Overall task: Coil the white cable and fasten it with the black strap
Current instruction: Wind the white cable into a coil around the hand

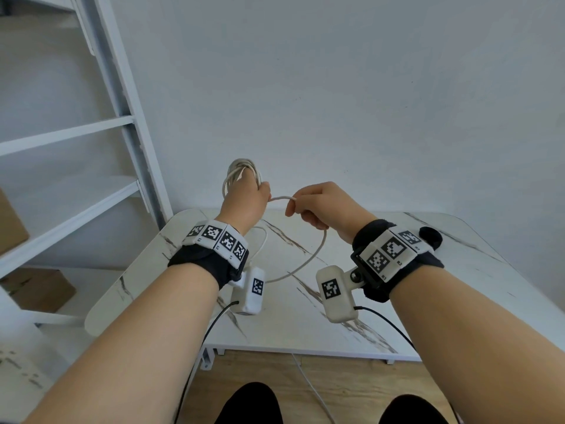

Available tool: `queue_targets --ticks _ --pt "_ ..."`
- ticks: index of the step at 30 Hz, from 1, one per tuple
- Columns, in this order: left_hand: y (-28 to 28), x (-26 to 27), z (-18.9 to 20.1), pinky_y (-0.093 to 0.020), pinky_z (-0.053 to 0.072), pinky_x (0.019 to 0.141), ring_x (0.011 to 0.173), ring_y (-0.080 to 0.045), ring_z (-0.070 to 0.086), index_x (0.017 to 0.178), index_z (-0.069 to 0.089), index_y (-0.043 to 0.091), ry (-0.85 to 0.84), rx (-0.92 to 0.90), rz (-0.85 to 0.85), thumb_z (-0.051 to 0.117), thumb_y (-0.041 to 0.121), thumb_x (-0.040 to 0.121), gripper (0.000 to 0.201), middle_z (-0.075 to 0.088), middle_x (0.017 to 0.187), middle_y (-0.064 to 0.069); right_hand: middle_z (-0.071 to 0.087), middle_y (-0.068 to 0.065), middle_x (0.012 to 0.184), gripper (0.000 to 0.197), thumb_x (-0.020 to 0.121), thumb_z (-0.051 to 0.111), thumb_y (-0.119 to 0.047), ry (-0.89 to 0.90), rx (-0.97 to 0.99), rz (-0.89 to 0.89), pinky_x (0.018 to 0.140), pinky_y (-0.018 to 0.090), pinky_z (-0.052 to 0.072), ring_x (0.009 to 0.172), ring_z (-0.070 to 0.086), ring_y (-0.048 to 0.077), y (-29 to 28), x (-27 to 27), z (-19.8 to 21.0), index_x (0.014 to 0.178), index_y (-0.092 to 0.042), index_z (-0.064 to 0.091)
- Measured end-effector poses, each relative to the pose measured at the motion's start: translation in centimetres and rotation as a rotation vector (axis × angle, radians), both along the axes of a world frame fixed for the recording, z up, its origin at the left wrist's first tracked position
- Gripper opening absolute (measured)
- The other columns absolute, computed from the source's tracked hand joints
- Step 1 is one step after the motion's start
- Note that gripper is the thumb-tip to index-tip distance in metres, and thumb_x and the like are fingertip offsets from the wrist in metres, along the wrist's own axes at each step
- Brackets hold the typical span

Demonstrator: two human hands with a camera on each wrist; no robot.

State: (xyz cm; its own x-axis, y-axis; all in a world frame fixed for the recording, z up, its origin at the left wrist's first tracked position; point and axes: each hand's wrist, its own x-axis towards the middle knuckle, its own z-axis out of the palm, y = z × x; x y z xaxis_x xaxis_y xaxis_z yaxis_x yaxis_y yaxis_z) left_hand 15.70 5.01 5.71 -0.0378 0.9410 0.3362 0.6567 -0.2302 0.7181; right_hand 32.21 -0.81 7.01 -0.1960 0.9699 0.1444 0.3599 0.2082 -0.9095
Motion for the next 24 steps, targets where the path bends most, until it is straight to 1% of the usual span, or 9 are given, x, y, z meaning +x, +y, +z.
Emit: queue_targets --ticks 2,4,6,8,10,15,19,21,24 --pt "-0.1 0.0 -0.1 -0.044 0.052 0.077 0.08 -0.028 0.065 0.097 0.057 0.003 0.053 -0.018 -0.018 0.044 0.024 0.092 0.025 0.064 0.088 -0.008 0.046 -0.002 0.048 0.019 0.084 0.056 -0.009 0.037 0.008 -0.026 0.044 0.021 0.027 0.043 0.035 0.011 0.1 0.4 0.1 0.077 -0.003 0.072" --pt "-0.3 0.2 -0.2 -0.043 0.051 0.074 0.075 -0.029 0.065 0.09 0.058 0.002 0.076 -0.053 -0.056 0.045 0.022 0.092 0.024 0.065 0.082 -0.01 0.045 -0.001 0.049 0.017 0.085 0.058 -0.011 0.049 0.026 -0.057 0.044 0.021 0.027 0.043 0.035 0.011 0.3 0.7 0.1 0.078 -0.003 0.072" --pt "-0.6 0.5 -0.3 -0.036 0.05 0.066 0.066 -0.027 0.06 0.092 0.054 0.005 0.03 -0.097 -0.11 0.044 0.023 0.093 0.02 0.062 0.076 -0.009 0.045 0.0 0.051 0.019 0.088 0.059 -0.015 0.054 0.055 -0.091 0.045 0.02 0.028 0.044 0.034 0.011 0.5 1.0 0.1 0.078 -0.004 0.071" --pt "-1.0 0.9 -0.1 -0.028 0.045 0.054 0.059 -0.02 0.053 0.098 0.049 0.009 -0.045 -0.166 -0.154 0.042 0.029 0.096 0.021 0.058 0.072 -0.007 0.046 0.0 0.055 0.021 0.091 0.06 -0.021 0.029 0.094 -0.133 0.046 0.018 0.03 0.044 0.035 0.01 0.8 1.3 0.0 0.079 -0.007 0.071" --pt "-1.4 1.2 0.0 -0.024 0.039 0.049 0.052 -0.016 0.048 0.094 0.048 0.011 -0.055 -0.219 -0.185 0.037 0.035 0.098 0.027 0.054 0.067 -0.005 0.047 -0.002 0.057 0.023 0.092 0.061 -0.025 -0.013 0.138 -0.169 0.048 0.019 0.033 0.045 0.036 0.009 1.1 1.4 -0.3 0.081 -0.008 0.072" --pt "-1.9 1.5 0.4 -0.03 0.04 0.056 0.046 -0.018 0.043 0.102 0.062 0.005 -0.084 -0.321 -0.269 0.034 0.044 0.096 0.049 0.05 0.055 -0.002 0.051 -0.002 0.061 0.029 0.087 0.069 -0.031 -0.013 0.227 -0.272 0.053 0.024 0.036 0.053 0.041 0.012 1.7 1.7 -0.7 0.085 -0.003 0.069" --pt "-2.2 1.3 0.7 -0.03 0.039 0.058 0.043 -0.018 0.041 0.096 0.067 0.006 -0.118 -0.378 -0.304 0.038 0.05 0.094 0.053 0.045 0.048 -0.001 0.049 -0.003 0.06 0.037 0.081 0.075 -0.038 -0.056 0.283 -0.355 0.053 0.025 0.036 0.053 0.041 0.012 1.9 2.0 -1.0 0.077 -0.004 0.062" --pt "-2.3 1.1 0.8 -0.028 0.035 0.054 0.041 -0.017 0.038 0.093 0.067 0.004 -0.152 -0.409 -0.339 0.044 0.046 0.094 0.048 0.042 0.047 -0.001 0.048 -0.005 0.059 0.033 0.081 0.074 -0.037 -0.062 0.3 -0.375 0.053 0.026 0.036 0.053 0.041 0.012 2.0 2.2 -1.2 0.076 -0.007 0.062" --pt "-2.5 0.9 0.7 -0.026 0.031 0.048 0.039 -0.017 0.034 0.086 0.066 0.004 -0.179 -0.405 -0.371 0.047 0.03 0.092 0.033 0.04 0.045 -0.001 0.051 -0.006 0.061 0.016 0.088 0.066 -0.025 -0.057 0.309 -0.391 0.058 0.03 0.043 0.055 0.046 0.012 2.3 2.4 -1.4 0.087 -0.009 0.068"
